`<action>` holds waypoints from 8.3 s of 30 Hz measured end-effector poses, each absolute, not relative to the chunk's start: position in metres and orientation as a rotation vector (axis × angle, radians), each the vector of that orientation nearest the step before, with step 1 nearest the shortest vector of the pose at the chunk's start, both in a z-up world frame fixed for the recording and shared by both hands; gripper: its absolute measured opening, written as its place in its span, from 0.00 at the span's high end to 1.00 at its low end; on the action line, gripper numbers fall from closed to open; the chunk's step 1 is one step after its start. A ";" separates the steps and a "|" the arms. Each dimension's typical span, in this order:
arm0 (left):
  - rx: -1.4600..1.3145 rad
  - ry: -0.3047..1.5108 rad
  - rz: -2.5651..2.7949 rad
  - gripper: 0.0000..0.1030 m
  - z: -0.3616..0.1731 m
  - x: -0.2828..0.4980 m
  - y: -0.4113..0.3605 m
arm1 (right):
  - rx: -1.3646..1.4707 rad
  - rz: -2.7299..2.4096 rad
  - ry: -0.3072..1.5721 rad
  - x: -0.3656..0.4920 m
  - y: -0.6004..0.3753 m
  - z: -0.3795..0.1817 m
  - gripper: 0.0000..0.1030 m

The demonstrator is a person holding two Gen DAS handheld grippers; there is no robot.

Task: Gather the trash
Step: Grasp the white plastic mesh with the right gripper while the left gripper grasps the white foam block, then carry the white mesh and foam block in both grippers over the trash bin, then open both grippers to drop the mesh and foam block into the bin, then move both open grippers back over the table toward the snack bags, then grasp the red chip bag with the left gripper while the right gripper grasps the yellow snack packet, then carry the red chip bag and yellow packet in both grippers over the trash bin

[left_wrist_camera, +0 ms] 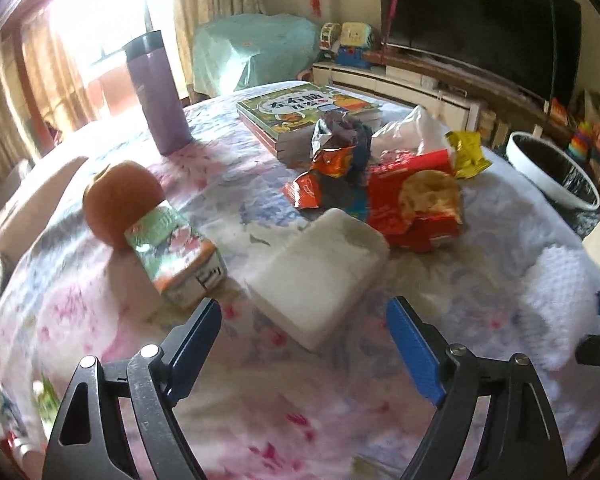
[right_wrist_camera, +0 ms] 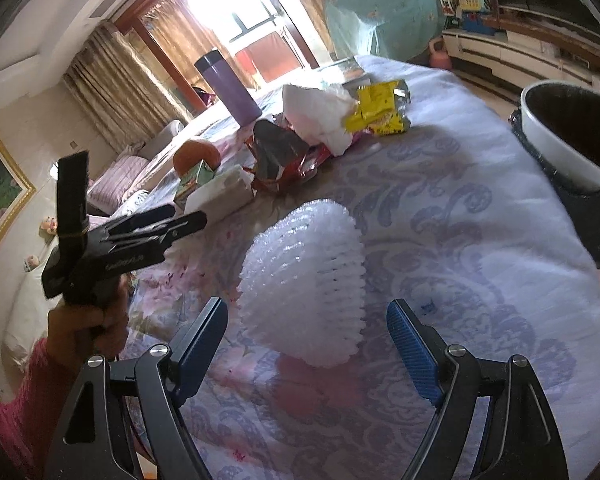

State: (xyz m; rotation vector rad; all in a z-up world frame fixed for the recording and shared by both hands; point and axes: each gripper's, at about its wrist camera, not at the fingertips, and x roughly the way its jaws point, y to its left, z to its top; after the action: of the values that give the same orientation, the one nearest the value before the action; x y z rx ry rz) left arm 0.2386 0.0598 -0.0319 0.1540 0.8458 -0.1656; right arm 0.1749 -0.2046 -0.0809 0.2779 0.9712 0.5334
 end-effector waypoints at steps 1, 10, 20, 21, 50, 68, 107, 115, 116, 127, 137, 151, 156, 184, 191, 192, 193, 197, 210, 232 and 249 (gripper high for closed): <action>0.158 0.847 -0.165 0.18 -0.035 0.243 0.061 | 0.281 0.532 0.979 0.176 -0.204 -0.083 0.19; 0.105 0.885 -0.233 0.41 -0.052 0.266 0.063 | 0.268 0.516 0.992 0.180 -0.203 -0.088 0.52; -0.035 0.872 -0.242 0.44 -0.048 0.231 0.050 | 0.238 0.485 0.936 0.176 -0.221 -0.071 0.70; -0.048 0.864 -0.252 0.44 -0.046 0.225 0.046 | 0.235 0.479 0.930 0.176 -0.224 -0.069 0.70; -0.068 0.827 -0.447 0.44 -0.029 0.237 -0.070 | 0.275 0.232 0.797 0.182 -0.339 -0.037 0.70; -0.034 0.824 -0.485 0.44 -0.024 0.259 -0.115 | 0.309 0.164 0.771 0.183 -0.378 -0.034 0.69; 0.055 0.860 -0.499 0.43 -0.029 0.356 -0.221 | 0.272 0.080 0.825 0.255 -0.442 -0.033 0.65; 0.072 0.874 -0.497 0.42 -0.034 0.370 -0.236 | 0.263 0.080 0.838 0.261 -0.445 -0.034 0.65; 0.073 0.875 -0.497 0.42 -0.034 0.370 -0.238 | 0.262 0.081 0.840 0.262 -0.446 -0.034 0.65; 0.086 0.874 -0.505 0.32 -0.035 0.374 -0.244 | 0.278 0.094 0.852 0.269 -0.450 -0.036 0.44; 0.044 0.880 -0.484 0.27 -0.038 0.353 -0.223 | 0.318 0.090 0.818 0.254 -0.448 -0.033 0.30; -0.068 0.870 -0.370 0.27 -0.041 0.275 -0.134 | 0.311 0.203 0.794 0.216 -0.379 -0.038 0.11; -0.107 0.861 -0.328 0.27 -0.039 0.247 -0.103 | 0.299 0.242 0.793 0.210 -0.353 -0.037 0.11; -0.264 0.853 -0.130 0.26 -0.034 0.213 -0.012 | 0.215 0.387 0.866 0.232 -0.245 -0.064 0.11; -0.279 0.850 -0.121 0.26 -0.037 0.228 -0.006 | 0.229 0.389 0.868 0.247 -0.243 -0.064 0.11; -0.275 0.848 -0.118 0.26 -0.037 0.231 -0.007 | 0.230 0.387 0.869 0.249 -0.242 -0.064 0.11; -0.269 0.845 -0.116 0.26 -0.037 0.233 -0.007 | 0.234 0.388 0.868 0.253 -0.242 -0.063 0.11; -0.253 0.831 -0.105 0.26 -0.033 0.248 -0.006 | 0.238 0.393 0.861 0.264 -0.239 -0.061 0.11; -0.220 0.805 -0.097 0.33 -0.036 0.272 -0.004 | 0.226 0.398 0.857 0.306 -0.219 -0.066 0.34; -0.256 0.813 -0.145 0.92 -0.046 0.260 0.003 | 0.153 0.452 0.829 0.274 -0.215 -0.059 0.99; -0.228 0.804 -0.268 0.92 -0.034 0.234 -0.031 | 0.184 0.409 0.816 0.230 -0.250 -0.047 0.99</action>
State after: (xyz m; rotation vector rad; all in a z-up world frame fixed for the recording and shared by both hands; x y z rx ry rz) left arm 0.2342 -0.0313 -0.0339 -0.2280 0.8035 -0.2683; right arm 0.2305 -0.2497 -0.0465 0.1840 0.8162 0.4092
